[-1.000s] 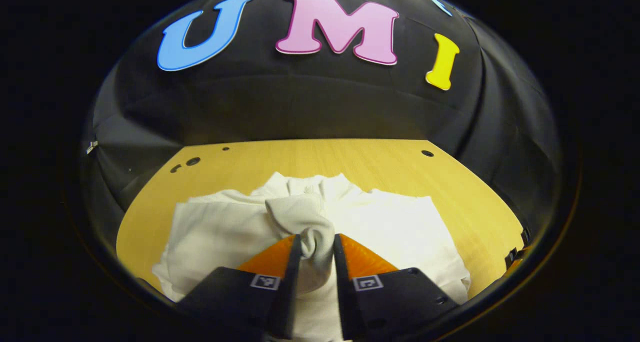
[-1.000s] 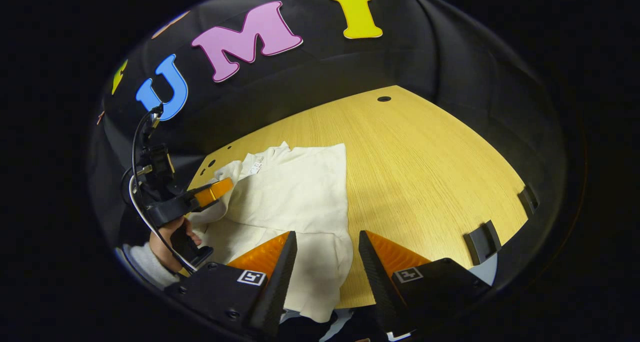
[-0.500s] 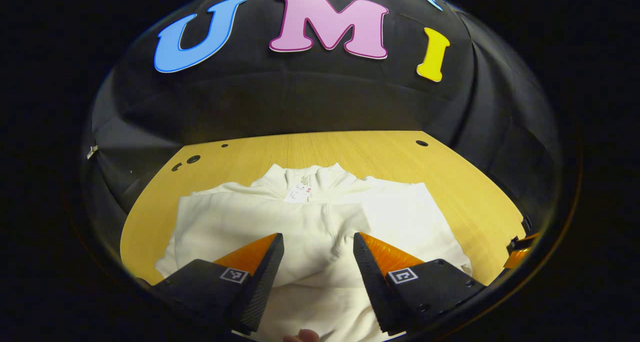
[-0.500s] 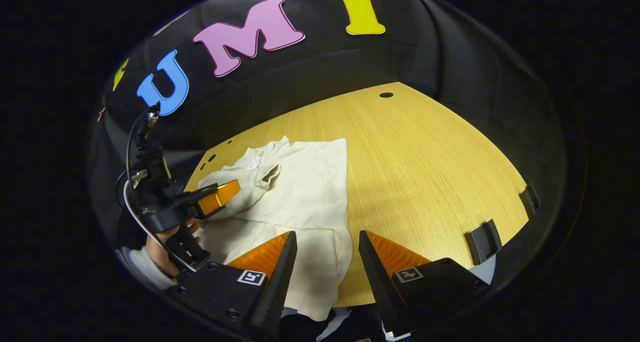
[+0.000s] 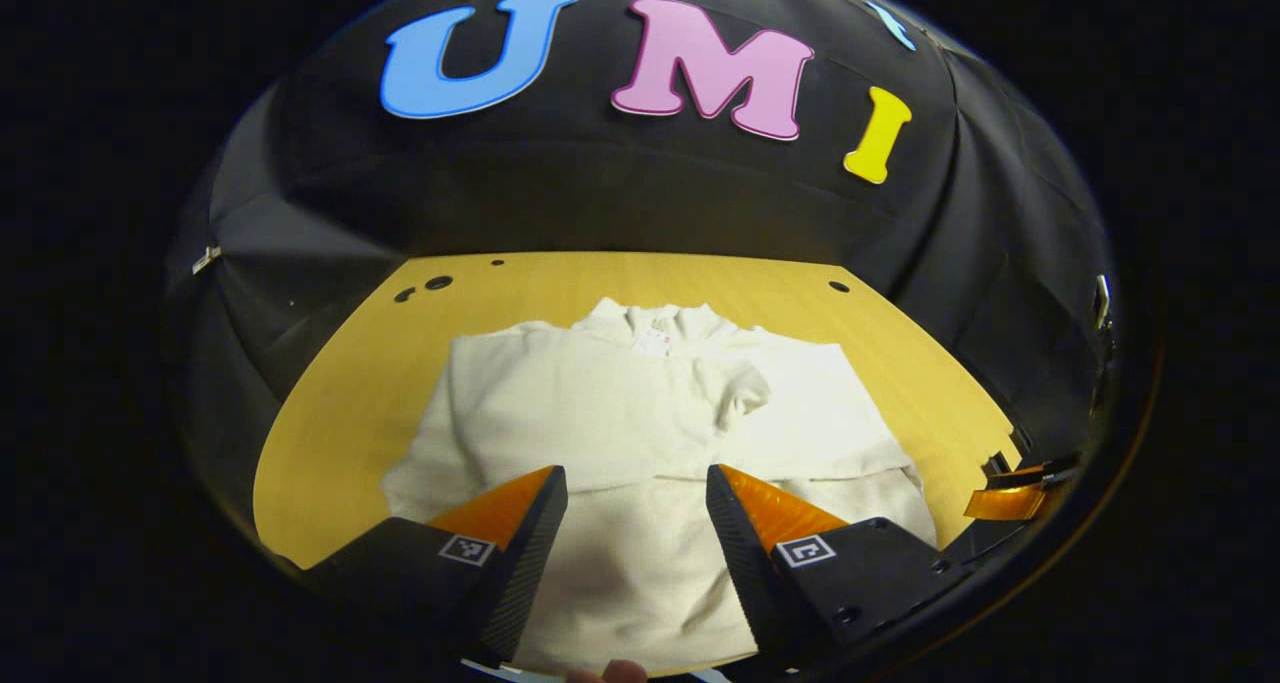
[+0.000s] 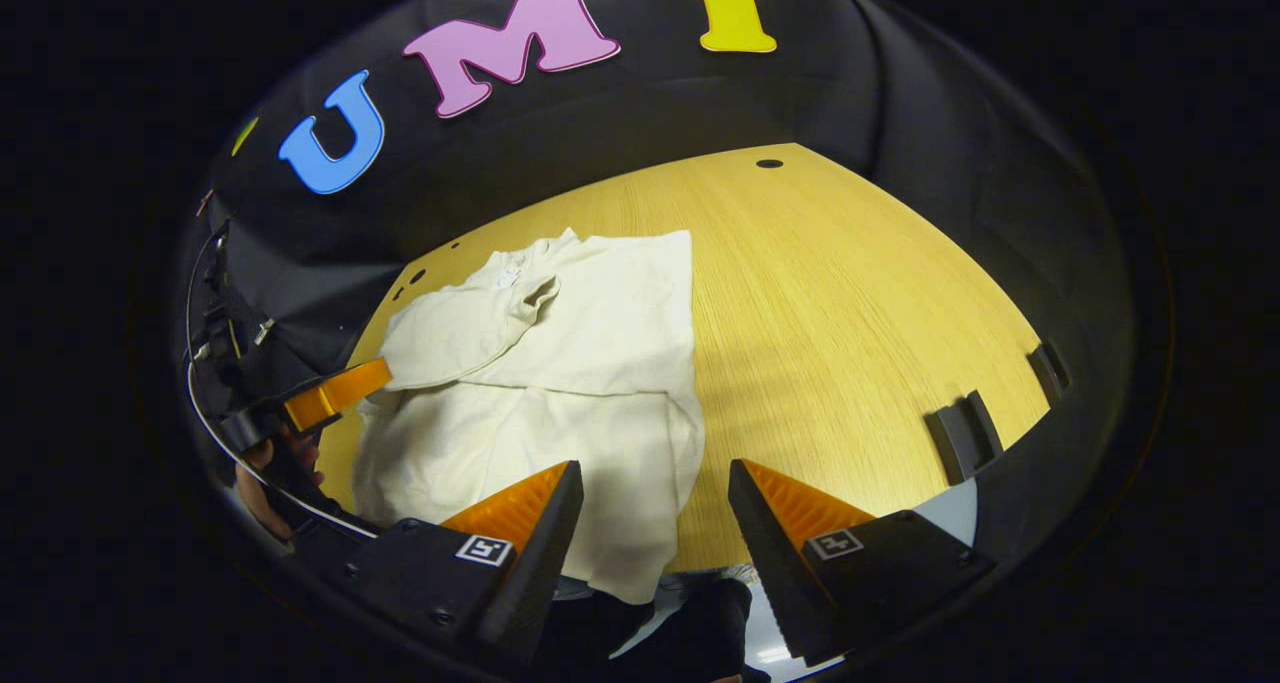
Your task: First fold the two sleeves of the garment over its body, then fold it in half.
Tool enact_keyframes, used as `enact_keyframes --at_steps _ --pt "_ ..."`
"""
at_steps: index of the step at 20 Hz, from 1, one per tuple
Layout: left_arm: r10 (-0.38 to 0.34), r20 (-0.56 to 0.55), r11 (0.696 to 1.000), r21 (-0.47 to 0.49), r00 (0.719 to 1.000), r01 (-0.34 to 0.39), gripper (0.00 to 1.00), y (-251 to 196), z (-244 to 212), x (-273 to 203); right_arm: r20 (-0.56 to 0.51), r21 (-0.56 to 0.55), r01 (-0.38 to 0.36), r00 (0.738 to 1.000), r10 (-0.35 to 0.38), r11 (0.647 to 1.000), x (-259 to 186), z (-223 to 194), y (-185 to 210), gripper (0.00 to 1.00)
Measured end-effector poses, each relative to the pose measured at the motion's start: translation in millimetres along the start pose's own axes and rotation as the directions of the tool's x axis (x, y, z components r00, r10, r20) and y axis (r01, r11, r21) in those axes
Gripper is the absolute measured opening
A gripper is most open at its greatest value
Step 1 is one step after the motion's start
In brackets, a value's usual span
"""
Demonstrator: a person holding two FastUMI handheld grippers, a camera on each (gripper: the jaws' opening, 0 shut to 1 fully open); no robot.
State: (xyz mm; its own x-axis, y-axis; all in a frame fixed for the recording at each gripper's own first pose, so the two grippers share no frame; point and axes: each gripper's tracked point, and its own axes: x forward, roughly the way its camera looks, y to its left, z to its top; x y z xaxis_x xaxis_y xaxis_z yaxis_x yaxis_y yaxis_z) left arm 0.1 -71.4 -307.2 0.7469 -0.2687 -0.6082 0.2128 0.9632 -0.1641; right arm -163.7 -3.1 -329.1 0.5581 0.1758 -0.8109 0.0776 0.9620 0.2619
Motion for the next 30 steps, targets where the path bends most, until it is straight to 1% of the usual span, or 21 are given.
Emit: enact_keyframes --at_steps 2,3,5,9,11,15,16,17,18,19,21,22,23,25,27,28,29,30 --pt "0.009 -0.021 1.0 0.014 1.0 -0.009 0.87 20.9 -16.6 -18.4 -0.017 0.002 0.012 1.0 -0.012 1.0 -2.2 -10.8 0.8 0.97" --pt "0.024 -0.034 0.999 0.026 0.999 -0.023 0.87 32.6 -25.5 -26.2 -0.025 0.005 0.015 1.0 -0.015 1.0 -2.5 -15.3 1.4 0.98" --pt "0.048 -0.067 0.998 0.031 0.997 -0.046 0.87 53.0 -43.9 -40.7 -0.041 0.002 0.025 0.999 -0.024 1.0 -2.8 -24.6 2.0 0.98" --pt "0.078 -0.129 0.997 0.006 0.989 -0.078 0.87 79.2 -77.2 -59.6 -0.079 -0.016 0.038 0.996 -0.039 0.999 -1.8 -46.0 6.3 0.98" --pt "0.088 -0.159 0.996 -0.006 0.983 -0.09 0.87 86.7 -92.5 -63.0 -0.104 -0.028 0.049 0.993 -0.052 0.998 0.7 -57.3 7.0 0.98" --pt "0.13 -0.209 0.989 -0.041 0.969 -0.141 0.87 107.0 -117.6 -64.5 -0.131 -0.053 0.076 0.988 -0.082 0.996 10.3 -72.0 6.2 0.98" --pt "0.145 -0.223 0.987 -0.036 0.964 -0.157 0.87 112.4 -123.5 -64.0 -0.137 -0.054 0.08 0.987 -0.087 0.995 13.0 -74.5 6.0 0.98" --pt "0.158 -0.236 0.985 -0.032 0.959 -0.17 0.83 117.3 -129.7 -63.1 -0.136 -0.05 0.083 0.987 -0.089 0.995 16.8 -75.5 7.0 0.98" --pt "0.157 -0.252 0.985 -0.032 0.955 -0.171 0.83 120.0 -135.3 -61.3 -0.135 -0.047 0.087 0.986 -0.093 0.995 20.0 -75.6 7.0 0.98" --pt "0.148 -0.272 0.986 -0.038 0.951 -0.164 0.87 119.6 -140.8 -59.6 -0.137 -0.047 0.096 0.985 -0.101 0.994 22.8 -77.3 5.8 0.98" --pt "0.132 -0.299 0.989 -0.03 0.945 -0.147 0.87 117.6 -150.4 -55.8 -0.146 -0.056 0.118 0.981 -0.125 0.991 29.8 -81.2 3.2 0.98" --pt "0.124 -0.318 0.99 -0.022 0.94 -0.138 0.87 115.8 -154.8 -52.9 -0.15 -0.06 0.116 0.981 -0.124 0.991 32.9 -82.9 5.0 0.98" --pt "0.122 -0.317 0.991 -0.007 0.941 -0.131 0.87 115.6 -155.0 -51.4 -0.147 -0.068 0.116 0.981 -0.125 0.991 35.3 -82.9 8.4 0.98" --pt "0.113 -0.316 0.993 0.012 0.942 -0.115 0.88 113.8 -154.0 -47.7 -0.133 -0.118 0.121 0.982 -0.136 0.986 40.7 -81.2 12.1 0.98" --pt "0.115 -0.322 0.993 0.026 0.94 -0.112 0.9 113.4 -152.8 -43.3 -0.124 -0.197 0.125 0.981 -0.151 0.972 46.3 -79.5 14.3 0.98" --pt "0.113 -0.323 0.994 0.032 0.94 -0.109 0.89 112.4 -151.7 -41.8 -0.121 -0.213 0.113 0.983 -0.141 0.971 49.6 -78.4 19.4 0.98" --pt "0.106 -0.331 0.994 0.026 0.938 -0.104 0.9 110.2 -152.3 -41.3 -0.117 -0.214 0.103 0.985 -0.13 0.971 50.8 -78.7 23.3 0.96" --pt "0.085 -0.33 0.996 0.033 0.94 -0.079 0.85 105.8 -151.5 -39.6 -0.116 -0.21 0.098 0.985 -0.124 0.973 50.6 -77.9 26.6 0.91"
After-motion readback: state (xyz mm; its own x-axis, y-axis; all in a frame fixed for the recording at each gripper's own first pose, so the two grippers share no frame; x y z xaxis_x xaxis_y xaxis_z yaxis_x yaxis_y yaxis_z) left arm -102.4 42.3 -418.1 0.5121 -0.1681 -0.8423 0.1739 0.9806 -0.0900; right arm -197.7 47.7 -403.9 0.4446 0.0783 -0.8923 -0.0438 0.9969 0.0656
